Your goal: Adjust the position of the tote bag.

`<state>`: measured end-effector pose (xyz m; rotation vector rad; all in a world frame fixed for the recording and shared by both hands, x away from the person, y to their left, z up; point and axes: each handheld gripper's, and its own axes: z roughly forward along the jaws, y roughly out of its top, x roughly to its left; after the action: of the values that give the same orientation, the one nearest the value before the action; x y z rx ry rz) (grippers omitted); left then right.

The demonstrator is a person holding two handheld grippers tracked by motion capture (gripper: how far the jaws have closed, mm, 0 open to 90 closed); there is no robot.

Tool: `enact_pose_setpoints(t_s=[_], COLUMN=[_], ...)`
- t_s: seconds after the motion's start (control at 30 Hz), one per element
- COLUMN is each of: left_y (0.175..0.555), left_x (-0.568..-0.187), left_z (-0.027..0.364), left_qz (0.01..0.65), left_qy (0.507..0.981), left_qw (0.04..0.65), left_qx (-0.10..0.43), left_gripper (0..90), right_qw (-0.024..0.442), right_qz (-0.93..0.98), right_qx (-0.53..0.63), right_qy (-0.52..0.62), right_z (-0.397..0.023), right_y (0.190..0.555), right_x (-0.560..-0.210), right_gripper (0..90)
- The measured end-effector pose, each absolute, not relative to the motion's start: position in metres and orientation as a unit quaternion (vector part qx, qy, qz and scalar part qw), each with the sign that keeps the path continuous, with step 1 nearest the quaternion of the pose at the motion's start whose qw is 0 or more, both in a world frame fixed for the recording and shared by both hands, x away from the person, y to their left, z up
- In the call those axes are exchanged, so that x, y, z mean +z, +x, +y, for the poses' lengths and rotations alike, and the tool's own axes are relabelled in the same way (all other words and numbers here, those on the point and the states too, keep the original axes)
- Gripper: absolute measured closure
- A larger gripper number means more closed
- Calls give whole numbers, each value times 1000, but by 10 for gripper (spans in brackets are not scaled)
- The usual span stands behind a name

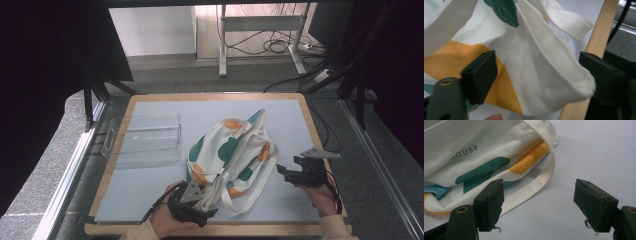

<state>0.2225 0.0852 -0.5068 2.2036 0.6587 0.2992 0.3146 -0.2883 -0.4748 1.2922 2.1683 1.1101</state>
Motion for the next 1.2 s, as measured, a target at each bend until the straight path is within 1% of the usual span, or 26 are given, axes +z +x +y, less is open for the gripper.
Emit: enact_pose_setpoints(t_s=[0.2, 0.23, 0.27, 0.3, 0.33, 0.37, 0.4, 0.43, 0.5, 0.67, 0.77, 0.83, 0.9, 1.07, 1.2], left_y=[221, 221, 221, 221, 222, 223, 223, 223, 224, 227, 227, 226, 225, 225, 224], left_x=[-504, -503, -503, -503, -503, -503, -503, -503, -502, -502, -503, -503, -504, -504, -504], left_z=[91, 92, 93, 95, 95, 97, 97, 98, 101, 105, 106, 106, 107, 107, 107], left_qz=[259, 260, 261, 263, 264, 269, 269, 271, 275, 281, 279, 280, 283, 283, 281], left_qy=[865, 863, 862, 862, 862, 860, 860, 859, 858, 853, 853, 852, 850, 848, 849], left_qw=[413, 416, 418, 419, 419, 419, 419, 420, 422, 429, 431, 432, 434, 436, 436], left_qx=[118, 118, 117, 112, 111, 108, 108, 107, 106, 99, 98, 98, 100, 99, 101], left_gripper=[449, 449, 496, 591, 591, 653, 679, 679, 740, 763, 768, 768, 767, 766, 765], right_qw=[193, 192, 192, 190, 190, 191, 191, 190, 189, 184, 188, 188, 189, 188, 185], right_qz=[770, 770, 770, 770, 770, 771, 771, 771, 773, 773, 778, 779, 774, 773, 773], right_qx=[395, 395, 396, 398, 398, 397, 397, 397, 398, 408, 409, 407, 408, 412, 413], right_qy=[463, 463, 463, 461, 461, 460, 460, 459, 457, 449, 438, 439, 446, 445, 445], right_z=[-291, -291, -291, -290, -290, -289, -289, -289, -288, -288, -285, -283, -281, -276, -267], right_y=[315, 315, 315, 315, 315, 314, 314, 314, 315, 316, 316, 317, 317, 320, 330], right_x=[-475, -474, -474, -474, -474, -474, -474, -474, -473, -472, -471, -470, -468, -463, -457], right_gripper=[248, 247, 248, 248, 248, 248, 248, 248, 248, 257, 275, 307, 311, 285, 259])
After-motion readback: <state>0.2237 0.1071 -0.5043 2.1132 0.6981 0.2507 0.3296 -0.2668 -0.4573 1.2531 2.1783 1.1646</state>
